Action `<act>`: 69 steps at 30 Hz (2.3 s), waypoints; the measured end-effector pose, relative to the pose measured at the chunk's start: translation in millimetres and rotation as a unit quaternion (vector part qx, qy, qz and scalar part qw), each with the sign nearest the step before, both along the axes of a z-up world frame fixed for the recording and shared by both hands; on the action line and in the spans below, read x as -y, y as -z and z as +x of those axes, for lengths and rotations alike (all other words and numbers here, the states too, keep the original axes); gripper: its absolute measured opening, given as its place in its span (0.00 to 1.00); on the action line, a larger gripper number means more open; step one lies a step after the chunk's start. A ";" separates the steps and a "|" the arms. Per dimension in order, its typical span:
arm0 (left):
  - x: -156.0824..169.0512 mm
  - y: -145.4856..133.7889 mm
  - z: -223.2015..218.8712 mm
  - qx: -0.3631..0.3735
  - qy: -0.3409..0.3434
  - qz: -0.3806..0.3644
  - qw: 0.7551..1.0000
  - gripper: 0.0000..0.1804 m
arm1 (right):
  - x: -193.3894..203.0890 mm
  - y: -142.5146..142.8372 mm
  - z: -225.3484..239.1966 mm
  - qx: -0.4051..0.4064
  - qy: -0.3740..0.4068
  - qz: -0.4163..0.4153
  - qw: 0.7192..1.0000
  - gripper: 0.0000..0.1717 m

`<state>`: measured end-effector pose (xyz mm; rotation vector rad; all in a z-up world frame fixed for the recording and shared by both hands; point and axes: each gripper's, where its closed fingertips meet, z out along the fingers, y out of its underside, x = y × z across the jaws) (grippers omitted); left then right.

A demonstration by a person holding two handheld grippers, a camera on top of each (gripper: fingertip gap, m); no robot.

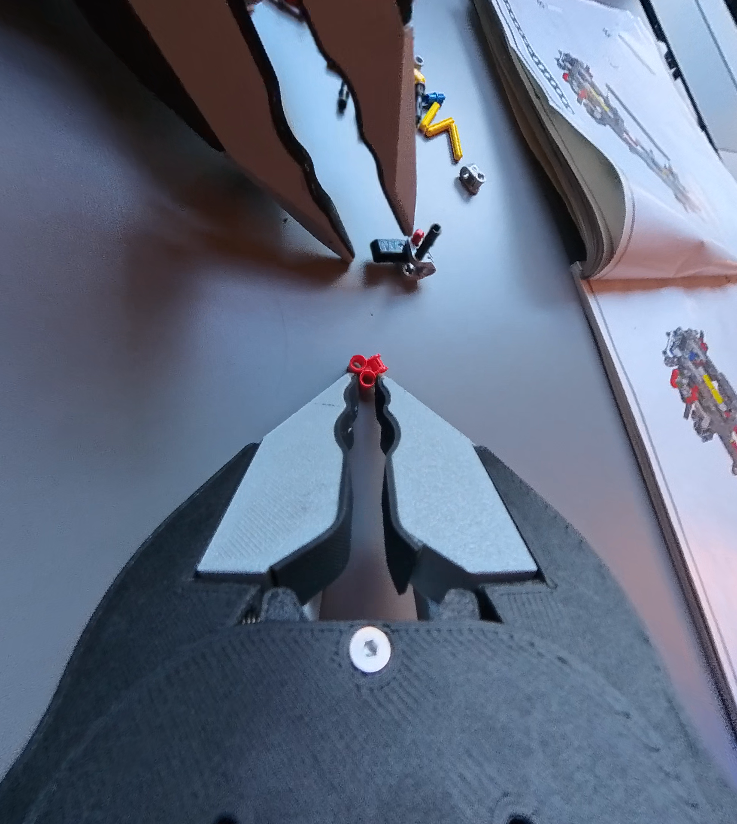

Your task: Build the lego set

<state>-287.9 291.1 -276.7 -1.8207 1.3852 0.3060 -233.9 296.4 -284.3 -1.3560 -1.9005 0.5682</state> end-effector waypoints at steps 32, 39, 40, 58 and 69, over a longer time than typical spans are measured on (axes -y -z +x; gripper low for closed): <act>33.6 -37.4 41.7 0.324 0.056 -0.204 0.922 0.06 | 46.2 -49.1 -10.1 -0.137 -0.120 0.021 0.983 0.02; 34.3 -38.0 43.9 0.356 0.057 -0.234 0.903 0.07 | 49.9 -52.8 -9.5 -0.146 -0.128 0.032 0.980 0.02; 33.8 -37.7 44.0 0.355 0.056 -0.232 0.904 0.07 | 49.6 -53.3 -9.4 -0.147 -0.127 0.032 0.980 0.02; 41.0 -58.4 48.2 0.457 0.070 -0.311 0.830 0.08 | 43.9 -67.4 -6.9 -0.181 -0.118 0.083 0.973 0.02; 40.3 -70.7 45.7 0.533 0.068 -0.376 0.755 0.08 | 46.1 -72.3 -7.5 -0.189 -0.121 0.144 0.964 0.02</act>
